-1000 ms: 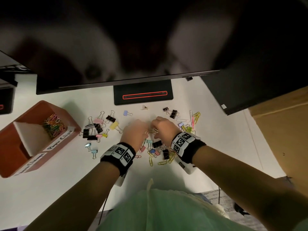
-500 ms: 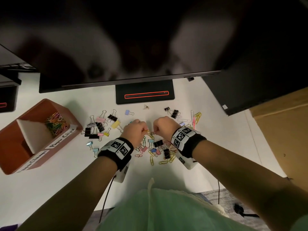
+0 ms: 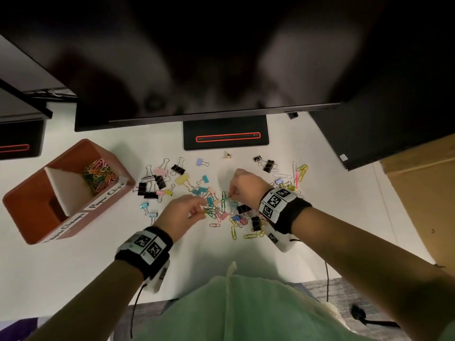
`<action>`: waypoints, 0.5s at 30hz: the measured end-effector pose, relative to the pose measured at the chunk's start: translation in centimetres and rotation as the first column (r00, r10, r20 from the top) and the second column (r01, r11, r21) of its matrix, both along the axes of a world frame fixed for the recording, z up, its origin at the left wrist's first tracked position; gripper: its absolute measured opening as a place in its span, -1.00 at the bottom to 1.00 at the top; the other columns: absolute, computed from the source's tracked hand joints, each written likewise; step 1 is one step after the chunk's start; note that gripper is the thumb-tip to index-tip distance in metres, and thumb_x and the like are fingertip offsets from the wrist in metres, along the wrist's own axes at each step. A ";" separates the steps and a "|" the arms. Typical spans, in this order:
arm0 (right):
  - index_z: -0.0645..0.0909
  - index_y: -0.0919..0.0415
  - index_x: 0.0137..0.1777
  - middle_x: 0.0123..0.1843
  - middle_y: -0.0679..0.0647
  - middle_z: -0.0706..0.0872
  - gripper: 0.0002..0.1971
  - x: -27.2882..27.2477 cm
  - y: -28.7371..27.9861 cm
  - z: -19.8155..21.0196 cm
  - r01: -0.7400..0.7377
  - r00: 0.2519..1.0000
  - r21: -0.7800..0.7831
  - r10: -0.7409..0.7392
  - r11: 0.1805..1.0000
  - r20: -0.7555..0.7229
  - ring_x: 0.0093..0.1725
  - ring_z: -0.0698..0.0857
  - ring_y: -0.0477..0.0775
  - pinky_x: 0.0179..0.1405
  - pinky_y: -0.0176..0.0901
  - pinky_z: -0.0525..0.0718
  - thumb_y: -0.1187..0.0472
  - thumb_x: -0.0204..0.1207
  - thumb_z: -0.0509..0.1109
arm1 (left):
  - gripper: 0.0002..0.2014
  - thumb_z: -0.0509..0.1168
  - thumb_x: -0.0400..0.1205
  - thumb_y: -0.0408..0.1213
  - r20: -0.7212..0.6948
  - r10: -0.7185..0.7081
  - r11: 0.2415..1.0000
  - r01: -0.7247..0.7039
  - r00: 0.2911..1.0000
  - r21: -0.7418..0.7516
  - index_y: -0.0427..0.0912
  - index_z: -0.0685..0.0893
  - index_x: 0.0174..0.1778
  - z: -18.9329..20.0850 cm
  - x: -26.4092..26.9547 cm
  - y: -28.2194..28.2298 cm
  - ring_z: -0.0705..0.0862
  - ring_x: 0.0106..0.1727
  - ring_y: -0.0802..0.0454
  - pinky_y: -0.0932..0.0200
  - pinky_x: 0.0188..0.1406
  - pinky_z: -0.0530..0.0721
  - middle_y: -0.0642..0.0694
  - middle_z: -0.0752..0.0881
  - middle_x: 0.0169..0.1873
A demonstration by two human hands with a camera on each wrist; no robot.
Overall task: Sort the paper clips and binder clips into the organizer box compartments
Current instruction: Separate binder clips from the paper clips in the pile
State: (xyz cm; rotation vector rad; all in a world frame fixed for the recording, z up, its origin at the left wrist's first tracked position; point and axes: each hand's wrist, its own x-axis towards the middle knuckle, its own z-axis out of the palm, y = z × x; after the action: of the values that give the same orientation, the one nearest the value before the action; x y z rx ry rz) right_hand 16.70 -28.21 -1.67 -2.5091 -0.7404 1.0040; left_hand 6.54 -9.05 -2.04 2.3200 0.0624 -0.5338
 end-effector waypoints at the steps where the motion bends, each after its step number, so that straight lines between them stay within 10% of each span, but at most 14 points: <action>1: 0.70 0.29 0.02 0.21 0.19 0.50 -0.83 -0.2 0.5 -0.1 -0.009 1.000 -0.014 0.009 1.000 0.000 0.08 0.64 0.22 0.10 -0.04 0.63 0.25 0.49 0.38 | -0.70 0.43 0.48 -0.36 -0.017 -0.015 1.000 0.015 1.000 0.023 -0.13 0.68 0.14 -0.4 -0.3 -0.4 0.63 -0.19 0.08 0.20 -0.04 0.64 -0.02 0.66 -0.20; 15: 0.62 0.33 0.10 0.11 0.24 0.67 -0.79 -0.7 3.9 -0.3 -0.212 0.973 -0.100 0.220 0.972 0.077 0.10 0.67 0.26 0.08 0.01 0.68 0.31 0.59 0.20 | -0.88 0.44 0.46 -0.38 0.088 0.002 0.992 -0.013 0.996 0.127 -0.26 0.70 -0.11 -3.0 0.9 -0.4 0.54 -0.07 -0.04 0.05 -0.03 0.61 -0.14 0.58 -0.10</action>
State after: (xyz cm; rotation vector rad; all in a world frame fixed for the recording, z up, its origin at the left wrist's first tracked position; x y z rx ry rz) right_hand 16.03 -24.33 -1.99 -2.6075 -1.0351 1.0236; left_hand 7.45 -9.47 -5.00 2.4640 0.0645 -0.4343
